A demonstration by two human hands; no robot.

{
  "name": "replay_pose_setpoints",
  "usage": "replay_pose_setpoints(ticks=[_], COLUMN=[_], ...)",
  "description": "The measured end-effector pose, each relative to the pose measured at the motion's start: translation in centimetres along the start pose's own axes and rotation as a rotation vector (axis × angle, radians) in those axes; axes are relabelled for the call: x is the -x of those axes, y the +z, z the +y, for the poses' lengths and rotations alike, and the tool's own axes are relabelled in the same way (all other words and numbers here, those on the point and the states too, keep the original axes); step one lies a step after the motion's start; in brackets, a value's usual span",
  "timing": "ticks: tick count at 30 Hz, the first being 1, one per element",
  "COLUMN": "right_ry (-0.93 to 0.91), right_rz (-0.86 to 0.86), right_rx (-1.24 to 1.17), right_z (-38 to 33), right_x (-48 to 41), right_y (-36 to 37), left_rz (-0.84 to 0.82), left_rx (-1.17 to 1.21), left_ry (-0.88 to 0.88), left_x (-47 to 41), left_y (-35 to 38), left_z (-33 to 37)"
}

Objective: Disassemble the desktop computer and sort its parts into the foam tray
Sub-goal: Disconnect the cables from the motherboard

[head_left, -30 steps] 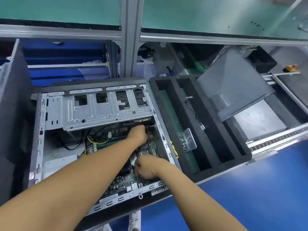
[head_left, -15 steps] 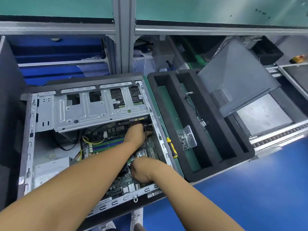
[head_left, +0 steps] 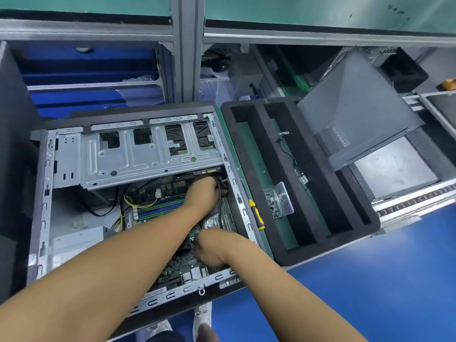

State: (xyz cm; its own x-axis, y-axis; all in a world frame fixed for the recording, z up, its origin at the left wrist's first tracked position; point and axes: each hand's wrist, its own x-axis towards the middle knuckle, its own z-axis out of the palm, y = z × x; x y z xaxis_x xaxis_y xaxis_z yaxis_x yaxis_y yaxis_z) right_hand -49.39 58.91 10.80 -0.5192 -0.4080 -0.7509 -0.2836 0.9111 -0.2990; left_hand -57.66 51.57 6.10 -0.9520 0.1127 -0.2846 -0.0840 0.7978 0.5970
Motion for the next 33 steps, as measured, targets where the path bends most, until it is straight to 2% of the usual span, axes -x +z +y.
replay_pose_setpoints(ticks=[5, 13, 19, 22, 25, 27, 29, 33], right_ry=[0.008, 0.027, 0.018, 0.015, 0.017, 0.019, 0.023, 0.027], right_rz=[-0.01, -0.043, -0.035, -0.024, -0.021, -0.013, -0.007, -0.012], right_rx=[-0.002, -0.006, -0.038, -0.054, -0.068, -0.078, -0.095, -0.118], right_z=[0.0, -0.1, -0.3, -0.3, -0.3, -0.2, -0.2, -0.2], right_x=[0.0, -0.1, 0.1, 0.3, 0.5, 0.5, 0.5, 0.3], right_y=[-0.1, -0.2, -0.1, -0.1, -0.2, -0.2, 0.0, 0.1], left_rz=[-0.009, -0.107, -0.174, -0.288, -0.455, -0.498, -0.482, -0.326], left_rx=[0.022, -0.025, -0.156, -0.181, -0.062, -0.04, -0.073, -0.256], left_ry=[0.052, -0.022, 0.033, 0.086, 0.078, 0.071, 0.057, -0.049], left_x=[0.3, 0.1, 1.1, 1.4, 1.5, 1.1, 0.6, -0.6], left_y=[0.0, -1.3, -3.7, -4.7, -5.4, -5.9, -6.1, -5.0], left_z=[0.2, 0.2, -1.2, -1.7, -2.0, -2.1, -2.4, -2.8])
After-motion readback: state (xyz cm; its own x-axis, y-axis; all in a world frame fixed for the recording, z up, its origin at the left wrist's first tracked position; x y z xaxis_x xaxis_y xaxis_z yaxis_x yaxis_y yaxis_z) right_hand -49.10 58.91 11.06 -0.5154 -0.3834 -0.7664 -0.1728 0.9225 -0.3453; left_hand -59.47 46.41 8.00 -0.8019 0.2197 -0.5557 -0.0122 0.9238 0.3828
